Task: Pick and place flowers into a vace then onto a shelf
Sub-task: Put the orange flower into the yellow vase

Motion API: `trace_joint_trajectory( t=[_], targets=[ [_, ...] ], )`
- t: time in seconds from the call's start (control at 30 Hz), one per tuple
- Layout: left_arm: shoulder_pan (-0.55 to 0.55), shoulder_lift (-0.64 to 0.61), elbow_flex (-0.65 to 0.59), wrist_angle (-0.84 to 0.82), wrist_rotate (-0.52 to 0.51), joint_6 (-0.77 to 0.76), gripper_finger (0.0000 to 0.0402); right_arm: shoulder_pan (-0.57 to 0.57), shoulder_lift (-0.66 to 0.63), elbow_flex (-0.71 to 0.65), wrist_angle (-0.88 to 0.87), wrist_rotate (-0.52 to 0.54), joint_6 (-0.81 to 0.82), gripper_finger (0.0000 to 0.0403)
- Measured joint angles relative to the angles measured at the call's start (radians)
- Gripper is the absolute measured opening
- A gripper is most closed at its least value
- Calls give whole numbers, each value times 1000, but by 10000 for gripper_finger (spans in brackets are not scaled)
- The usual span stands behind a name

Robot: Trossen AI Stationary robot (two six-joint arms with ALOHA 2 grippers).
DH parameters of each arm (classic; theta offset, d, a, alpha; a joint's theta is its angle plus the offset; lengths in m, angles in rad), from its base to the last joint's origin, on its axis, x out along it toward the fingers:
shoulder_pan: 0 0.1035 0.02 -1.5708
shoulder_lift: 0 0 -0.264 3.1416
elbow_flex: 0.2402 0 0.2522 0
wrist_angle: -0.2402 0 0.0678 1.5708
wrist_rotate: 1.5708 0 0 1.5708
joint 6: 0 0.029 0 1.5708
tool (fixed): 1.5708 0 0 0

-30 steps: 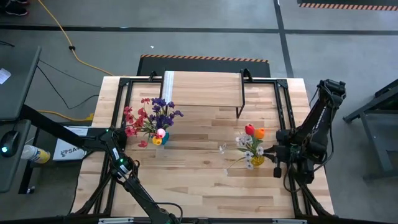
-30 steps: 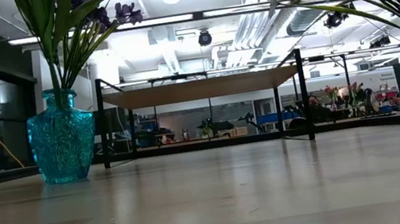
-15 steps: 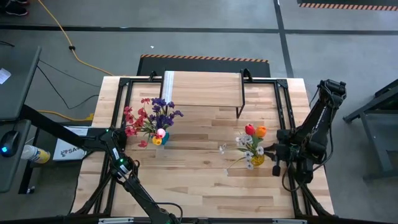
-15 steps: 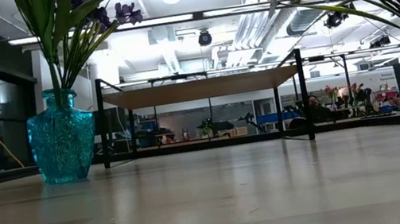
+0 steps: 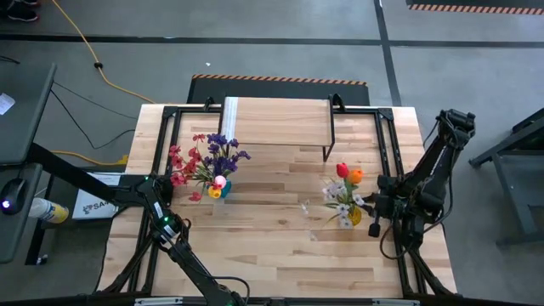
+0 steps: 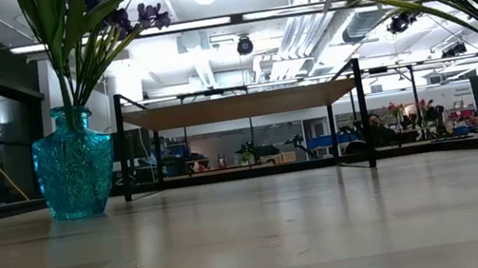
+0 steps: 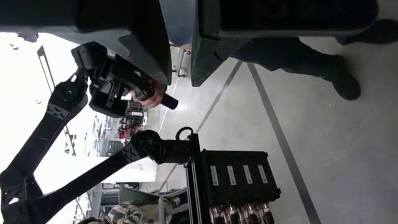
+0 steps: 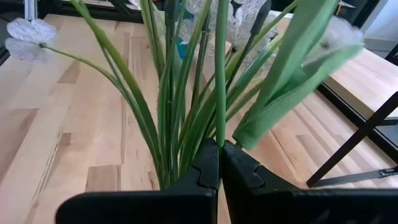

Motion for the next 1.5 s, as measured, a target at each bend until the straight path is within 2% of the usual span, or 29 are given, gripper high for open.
trace_joint_trajectory(
  t=[0.2,0.47,0.63,0.9,1.2,1.5],
  targets=[
    [0,0,0,0,0,-1,95,0,65,0,9,-3,48,0],
    [0,0,0,0,0,-3,95,1,120,-2,53,-63,79,0],
    [0,0,0,0,0,-1,95,1,118,-1,66,-70,87,0],
    [0,0,0,0,2,7,95,1,118,-1,36,-219,184,0],
    [0,0,0,0,2,17,95,1,115,-1,50,-261,184,1],
    [0,0,0,0,5,17,95,2,114,0,51,-329,183,23]
  ],
)
